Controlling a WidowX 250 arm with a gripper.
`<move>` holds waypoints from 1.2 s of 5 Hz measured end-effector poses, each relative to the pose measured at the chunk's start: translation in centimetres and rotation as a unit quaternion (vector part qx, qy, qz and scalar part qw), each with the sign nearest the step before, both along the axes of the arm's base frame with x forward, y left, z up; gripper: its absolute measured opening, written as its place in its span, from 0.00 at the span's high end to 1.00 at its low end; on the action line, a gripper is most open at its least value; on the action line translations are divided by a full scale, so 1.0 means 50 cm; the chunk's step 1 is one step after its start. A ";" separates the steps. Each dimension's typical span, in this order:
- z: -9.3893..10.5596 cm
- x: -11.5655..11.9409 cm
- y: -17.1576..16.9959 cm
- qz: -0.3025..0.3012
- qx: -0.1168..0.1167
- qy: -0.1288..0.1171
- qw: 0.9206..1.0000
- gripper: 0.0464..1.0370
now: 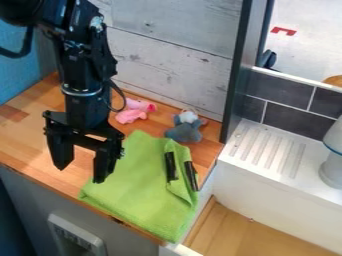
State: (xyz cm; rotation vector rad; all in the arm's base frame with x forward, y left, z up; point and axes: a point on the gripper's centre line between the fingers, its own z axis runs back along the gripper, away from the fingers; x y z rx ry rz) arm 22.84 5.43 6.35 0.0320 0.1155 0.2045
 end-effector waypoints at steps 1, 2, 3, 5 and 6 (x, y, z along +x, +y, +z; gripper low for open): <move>-0.009 -0.005 -0.002 0.001 -0.004 0.009 1.000 0.04; 0.035 0.012 -0.033 -0.014 -0.021 -0.047 0.999 0.04; 0.051 0.026 -0.054 -0.041 -0.021 -0.072 0.996 0.04; 0.007 0.086 -0.088 -0.046 0.017 -0.087 0.995 0.04; -0.029 0.106 -0.098 -0.047 0.013 -0.091 0.995 0.04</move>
